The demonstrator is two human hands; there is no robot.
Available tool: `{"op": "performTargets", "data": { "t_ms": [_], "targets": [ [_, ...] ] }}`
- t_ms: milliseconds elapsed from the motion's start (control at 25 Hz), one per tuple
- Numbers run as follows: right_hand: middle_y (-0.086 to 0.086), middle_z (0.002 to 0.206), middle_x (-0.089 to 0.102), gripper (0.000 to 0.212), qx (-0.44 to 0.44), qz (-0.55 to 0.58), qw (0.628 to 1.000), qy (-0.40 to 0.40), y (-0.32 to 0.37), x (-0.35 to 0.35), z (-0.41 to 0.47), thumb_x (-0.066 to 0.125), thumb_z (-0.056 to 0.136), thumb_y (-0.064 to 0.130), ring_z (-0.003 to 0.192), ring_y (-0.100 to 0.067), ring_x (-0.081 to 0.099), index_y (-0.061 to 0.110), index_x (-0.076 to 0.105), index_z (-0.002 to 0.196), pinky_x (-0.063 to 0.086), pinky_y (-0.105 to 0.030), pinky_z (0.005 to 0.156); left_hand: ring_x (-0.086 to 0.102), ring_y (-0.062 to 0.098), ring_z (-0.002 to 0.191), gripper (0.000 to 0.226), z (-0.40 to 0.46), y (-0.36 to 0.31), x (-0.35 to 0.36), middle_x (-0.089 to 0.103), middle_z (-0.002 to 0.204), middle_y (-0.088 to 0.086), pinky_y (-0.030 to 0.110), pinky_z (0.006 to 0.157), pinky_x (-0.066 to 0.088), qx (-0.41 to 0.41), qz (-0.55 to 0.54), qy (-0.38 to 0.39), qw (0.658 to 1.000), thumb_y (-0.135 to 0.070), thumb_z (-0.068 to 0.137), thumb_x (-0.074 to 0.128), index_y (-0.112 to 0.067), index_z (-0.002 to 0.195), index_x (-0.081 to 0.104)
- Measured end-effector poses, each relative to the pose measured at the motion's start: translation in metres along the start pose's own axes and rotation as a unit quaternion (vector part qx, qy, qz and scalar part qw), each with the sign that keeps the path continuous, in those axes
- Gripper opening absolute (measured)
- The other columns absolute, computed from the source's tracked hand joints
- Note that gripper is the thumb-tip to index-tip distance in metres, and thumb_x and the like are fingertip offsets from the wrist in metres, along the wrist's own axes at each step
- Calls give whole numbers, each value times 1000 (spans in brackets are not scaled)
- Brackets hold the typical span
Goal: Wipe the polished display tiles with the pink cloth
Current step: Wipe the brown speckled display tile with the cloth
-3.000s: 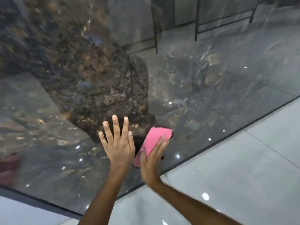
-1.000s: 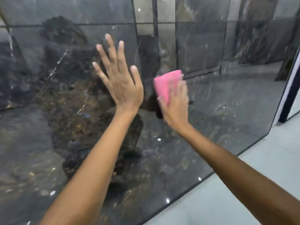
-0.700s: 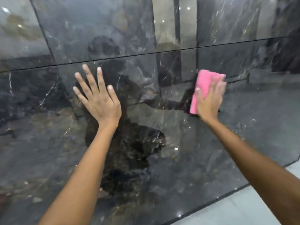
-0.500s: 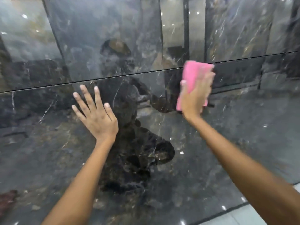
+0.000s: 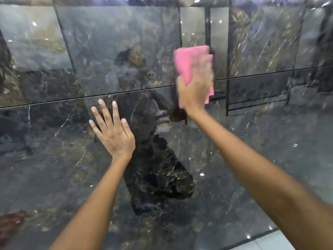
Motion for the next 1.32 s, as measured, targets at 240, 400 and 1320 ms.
{"op": "performTargets", "data": {
  "t_ms": [240,400,1320],
  "targets": [
    [-3,158,22,80,-670,-139,660,310,-5,34,-224,59,79,38,142,-33,19,15,27,149,2,-47,120,11,36,148,52,-1,3,-2,21,160,14,48,119,0,25,-42,9,999,-26,101,32,-17,153,30],
    [-10,159,18,80,0,-89,995,50,-134,-38,-32,49,76,39,142,-32,24,14,31,150,17,-47,117,12,40,148,54,-5,1,4,17,160,17,52,118,3,15,5,13,1000,-25,103,34,-17,155,21],
    [2,152,35,76,-642,-92,667,367,-59,31,-360,64,73,11,141,-25,24,23,41,144,0,-45,120,-12,18,150,53,-217,94,26,-12,163,-8,41,120,-6,32,-13,121,992,-37,106,15,-30,156,-2]
  ]
}}
Point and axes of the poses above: each hand's wrist, its own z-axis towards the middle knuckle, its own x-axis out of the palm, y = z × x, the point moved 10 cm from there along z, towards the middle knuckle
